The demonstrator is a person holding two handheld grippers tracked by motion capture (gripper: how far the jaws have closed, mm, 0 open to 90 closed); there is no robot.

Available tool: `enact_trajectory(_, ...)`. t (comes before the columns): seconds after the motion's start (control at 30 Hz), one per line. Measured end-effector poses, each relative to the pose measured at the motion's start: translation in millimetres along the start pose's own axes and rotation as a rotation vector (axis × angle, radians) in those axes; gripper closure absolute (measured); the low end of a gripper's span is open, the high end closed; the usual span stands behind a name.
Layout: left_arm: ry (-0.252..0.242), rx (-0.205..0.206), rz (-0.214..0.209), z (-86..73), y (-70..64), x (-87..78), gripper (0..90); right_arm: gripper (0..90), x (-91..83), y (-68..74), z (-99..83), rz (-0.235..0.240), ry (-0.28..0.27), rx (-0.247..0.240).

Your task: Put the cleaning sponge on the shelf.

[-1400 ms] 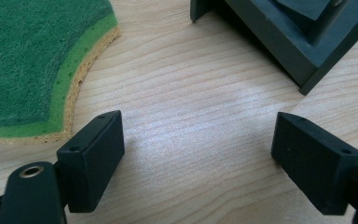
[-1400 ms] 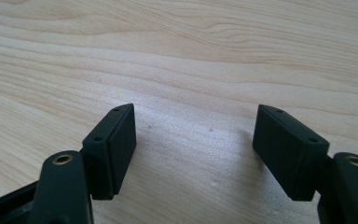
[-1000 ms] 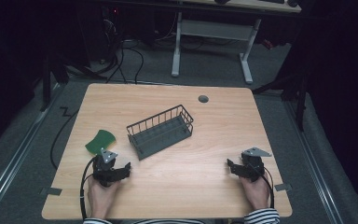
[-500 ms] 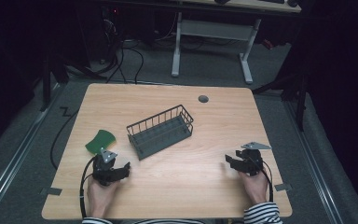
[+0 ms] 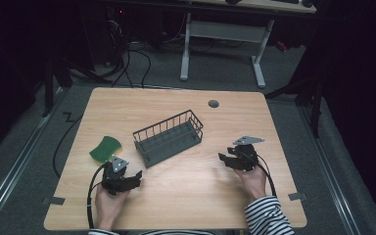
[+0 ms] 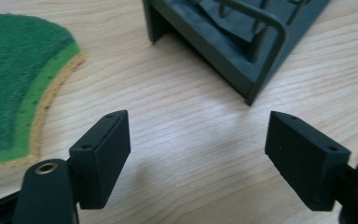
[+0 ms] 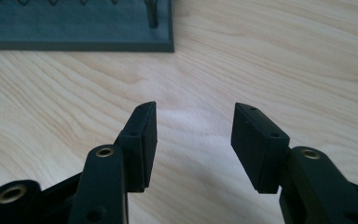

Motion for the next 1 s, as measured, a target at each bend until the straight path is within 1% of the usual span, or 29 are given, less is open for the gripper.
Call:
enact_trajectory(0.07, 0.003, -0.011, -0.019, 0.5, -1.4, 1.0, 25.4, 53.4, 6.1, 2.4, 3.9, 0.016, 0.003, 0.002)
enact_trajectory(0.1, 0.001, -0.017, -0.025, 0.8, -2.0, 1.3, 26.6, 54.5, 12.7, 5.4, 7.9, 0.032, 0.008, -0.004)
enact_trajectory(0.17, -0.004, -0.028, -0.036, 2.0, -3.3, 2.0, 27.4, 54.8, 16.2, 6.6, 10.2, 0.036, 0.003, -0.007)
enact_trajectory(0.2, -0.005, -0.031, -0.037, 2.8, -3.9, 2.5, 28.8, 55.9, 23.4, 7.9, 15.2, 0.043, 0.0, 0.0)
enact_trajectory(0.27, 0.002, -0.026, -0.027, 6.7, -5.9, 4.4, 29.9, 57.4, 30.8, 8.5, 20.5, 0.049, -0.003, 0.003)
enact_trajectory(0.3, 0.002, -0.026, -0.027, 6.7, -5.9, 4.4, 30.5, 57.4, 30.8, 8.5, 20.5, 0.049, -0.003, 0.003)
enact_trajectory(0.33, 0.002, -0.026, -0.027, 8.4, -6.7, 4.9, 31.3, 58.0, 38.0, 8.8, 25.5, 0.049, 0.002, 0.007)
enact_trajectory(0.37, -0.001, -0.025, -0.027, 10.1, -7.6, 5.4, 31.3, 58.0, 38.0, 8.8, 25.5, 0.049, 0.002, 0.007)
enact_trajectory(0.4, -0.004, -0.025, -0.026, 11.9, -8.5, 6.1, 32.2, 58.7, 41.3, 9.1, 28.1, 0.045, 0.004, 0.0)
enact_trajectory(0.43, -0.005, -0.023, -0.023, 13.6, -9.4, 6.8, 33.8, 59.6, 46.4, 9.7, 33.1, 0.031, 0.001, -0.006)
enact_trajectory(0.47, -0.007, -0.024, -0.019, 15.1, -10.0, 8.0, 33.8, 59.6, 46.4, 9.7, 33.1, 0.031, 0.001, -0.006)
enact_trajectory(0.53, -0.006, -0.034, -0.021, 17.6, -10.9, 10.7, 36.2, 59.6, 51.9, 9.1, 38.1, 0.023, 0.005, -0.009)
enact_trajectory(0.6, -0.007, -0.031, -0.022, 19.3, -12.4, 12.5, 39.1, 59.5, 57.0, 8.2, 44.1, 0.02, -0.01, 0.005)
enact_trajectory(0.63, -0.009, -0.029, -0.022, 20.2, -13.5, 13.5, 40.4, 59.6, 59.5, 7.8, 45.4, 0.019, 0.002, 0.006)
enact_trajectory(0.67, -0.01, -0.027, -0.025, 20.9, -14.5, 14.5, 40.4, 59.6, 59.5, 7.8, 45.4, 0.019, 0.002, 0.006)
enact_trajectory(0.7, -0.008, -0.028, -0.028, 21.6, -15.3, 15.8, 42.6, 59.6, 61.9, 7.4, 46.3, 0.016, 0.009, 0.007)
enact_trajectory(0.77, 0.005, -0.032, -0.045, 22.6, -16.2, 18.2, 46.1, 59.7, 66.7, 7.1, 48.0, 0.011, 0.02, 0.011)
enact_trajectory(0.83, 0.007, -0.035, -0.051, 23.5, -16.9, 20.1, 49.2, 60.6, 70.6, 6.6, 49.4, 0.009, 0.015, 0.013)
enact_trajectory(0.87, 0.007, -0.037, -0.053, 23.8, -17.0, 20.4, 50.7, 61.1, 72.7, 6.5, 49.8, 0.018, 0.008, 0.025)
enact_trajectory(0.9, 0.004, -0.047, -0.065, 24.3, -16.8, 21.3, 52.8, 62.8, 75.6, 6.6, 49.3, 0.029, 0.005, 0.043)
enact_trajectory(0.93, 0.004, -0.047, -0.065, 24.3, -16.8, 21.3, 54.1, 63.8, 77.5, 6.6, 48.6, 0.033, 0.007, 0.048)
enact_trajectory(1.0, 0.002, -0.06, -0.078, 24.7, -16.7, 22.2, 56.6, 65.7, 81.5, 6.5, 47.1, 0.045, 0.013, 0.061)
Point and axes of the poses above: each handheld gripper's, and its own axes: x roughly forward along the jaws, z roughly out of its top, y roughly to its left, the point moved 4 cm from there along x, roughly forward along the jaws, and after that the axes turned 6 degrees about -y, right-handed, at the moved point
